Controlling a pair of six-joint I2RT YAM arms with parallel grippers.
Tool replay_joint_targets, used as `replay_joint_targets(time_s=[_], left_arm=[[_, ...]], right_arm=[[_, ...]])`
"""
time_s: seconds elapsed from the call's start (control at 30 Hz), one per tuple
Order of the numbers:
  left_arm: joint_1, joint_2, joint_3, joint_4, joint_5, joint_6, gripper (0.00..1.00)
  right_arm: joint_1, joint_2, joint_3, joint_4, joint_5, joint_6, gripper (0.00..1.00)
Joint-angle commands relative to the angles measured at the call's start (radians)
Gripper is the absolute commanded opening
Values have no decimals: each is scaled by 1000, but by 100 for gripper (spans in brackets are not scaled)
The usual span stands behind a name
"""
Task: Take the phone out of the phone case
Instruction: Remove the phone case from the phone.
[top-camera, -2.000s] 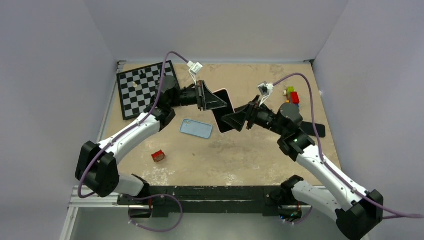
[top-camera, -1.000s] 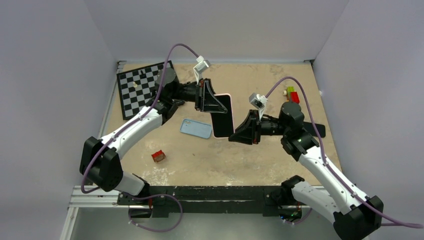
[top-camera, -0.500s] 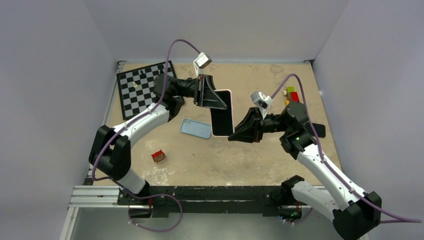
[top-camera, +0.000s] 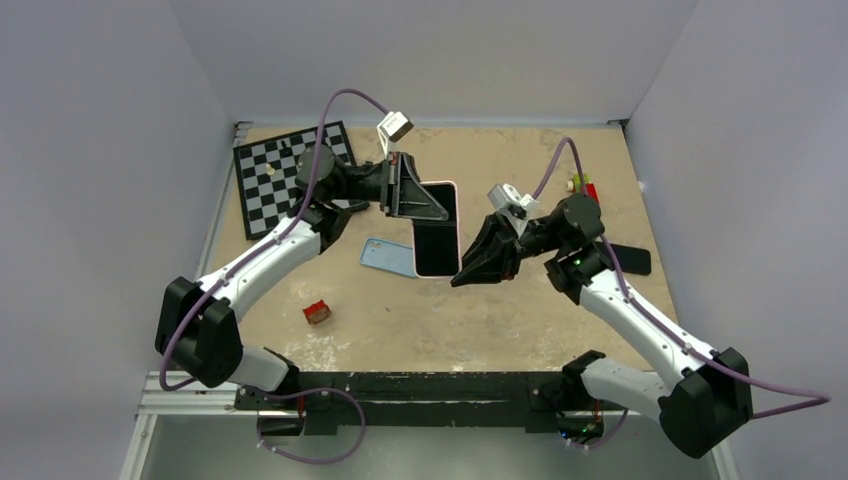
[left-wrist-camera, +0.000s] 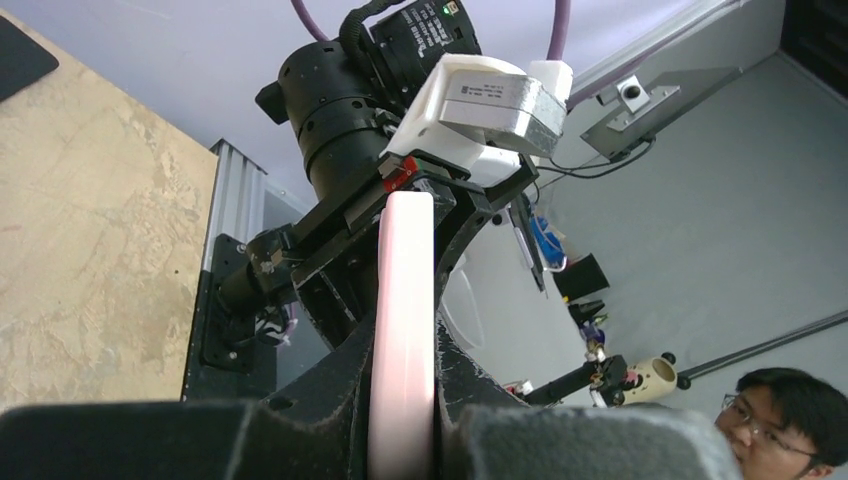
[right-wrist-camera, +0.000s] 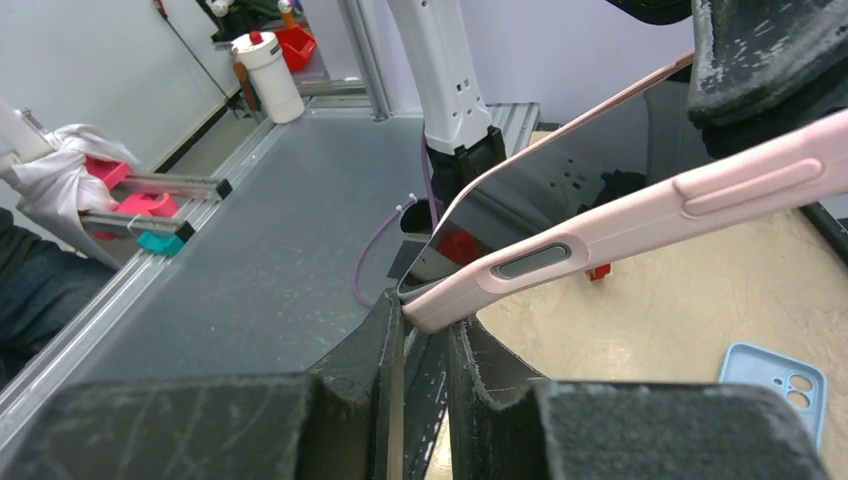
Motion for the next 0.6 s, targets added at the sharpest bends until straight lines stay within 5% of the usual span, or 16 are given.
replay_joint_targets(time_s=[0.0,0.27,0.57], left_arm=[[-68,-25,22,-67,-95,-101,0],[-91,-27,51,-142,-114,-84,0],[-76,-169,-1,-431,-393,148,0]], right_arm=[[-9,61,94,24,225,-164,0],[-6,169,214,-78,274,-286,0],[27,17,115,-198,1033,-164,0]])
